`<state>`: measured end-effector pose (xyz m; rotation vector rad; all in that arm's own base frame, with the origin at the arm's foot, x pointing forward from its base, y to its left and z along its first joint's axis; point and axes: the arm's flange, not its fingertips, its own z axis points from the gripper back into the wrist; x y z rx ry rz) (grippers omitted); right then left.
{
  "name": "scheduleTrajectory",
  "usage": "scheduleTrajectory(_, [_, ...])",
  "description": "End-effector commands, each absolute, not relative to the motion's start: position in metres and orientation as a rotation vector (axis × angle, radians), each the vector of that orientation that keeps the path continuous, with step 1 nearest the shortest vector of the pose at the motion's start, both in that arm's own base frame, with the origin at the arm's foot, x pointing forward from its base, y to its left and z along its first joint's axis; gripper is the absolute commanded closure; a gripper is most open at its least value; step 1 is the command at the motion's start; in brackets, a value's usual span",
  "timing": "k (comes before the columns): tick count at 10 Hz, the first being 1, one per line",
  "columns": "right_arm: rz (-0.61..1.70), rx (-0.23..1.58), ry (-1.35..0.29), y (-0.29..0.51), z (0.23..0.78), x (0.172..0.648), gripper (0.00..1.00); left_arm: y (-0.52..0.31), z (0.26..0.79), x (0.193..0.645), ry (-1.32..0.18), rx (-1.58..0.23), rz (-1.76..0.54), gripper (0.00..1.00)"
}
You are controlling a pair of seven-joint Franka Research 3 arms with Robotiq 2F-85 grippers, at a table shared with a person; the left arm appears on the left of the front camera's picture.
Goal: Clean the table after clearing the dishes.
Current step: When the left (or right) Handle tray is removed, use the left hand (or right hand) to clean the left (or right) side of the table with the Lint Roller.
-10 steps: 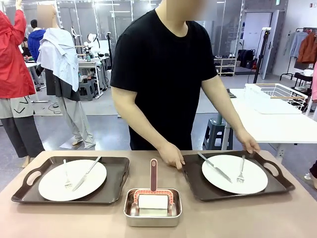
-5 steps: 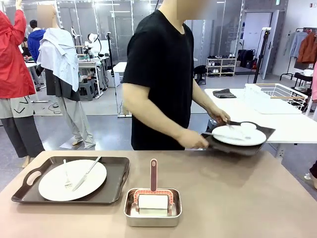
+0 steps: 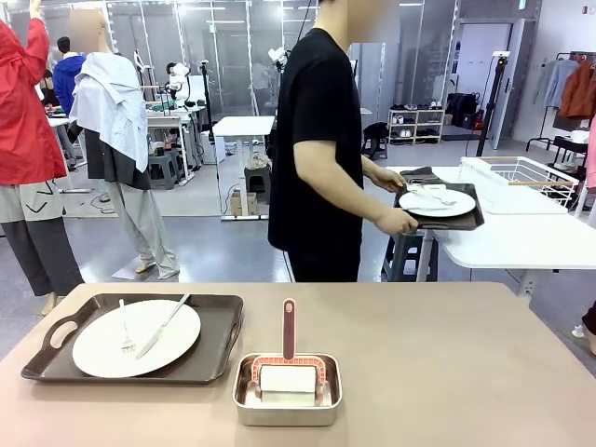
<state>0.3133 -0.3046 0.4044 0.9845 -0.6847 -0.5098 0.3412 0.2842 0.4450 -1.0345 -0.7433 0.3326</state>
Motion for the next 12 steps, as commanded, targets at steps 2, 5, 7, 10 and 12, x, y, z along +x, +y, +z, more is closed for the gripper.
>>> scheduleTrajectory(2, [-0.508,0.992,-0.688,-0.304,0.404,0.313,0.00,0.285,0.446,0.340,-0.749,-1.042,0.329,0.00])
scheduleTrajectory(5, [-0.337,0.923,-0.700,-0.280,0.431,0.333,0.00,0.285,0.446,0.340,-0.749,-1.042,0.329,0.00])
scheduleTrajectory(7, [0.021,0.827,-0.659,-0.190,0.487,0.402,0.00,0.285,0.446,0.340,-0.749,-1.042,0.329,0.00])
scheduleTrajectory(10, [0.381,0.682,-0.617,-0.056,0.530,0.455,0.00,0.285,0.446,0.340,-0.749,-1.042,0.329,0.00])
scheduleTrajectory(12, [0.603,0.574,-0.561,0.037,0.528,0.468,0.00,0.285,0.446,0.340,-0.749,-1.042,0.329,0.00])
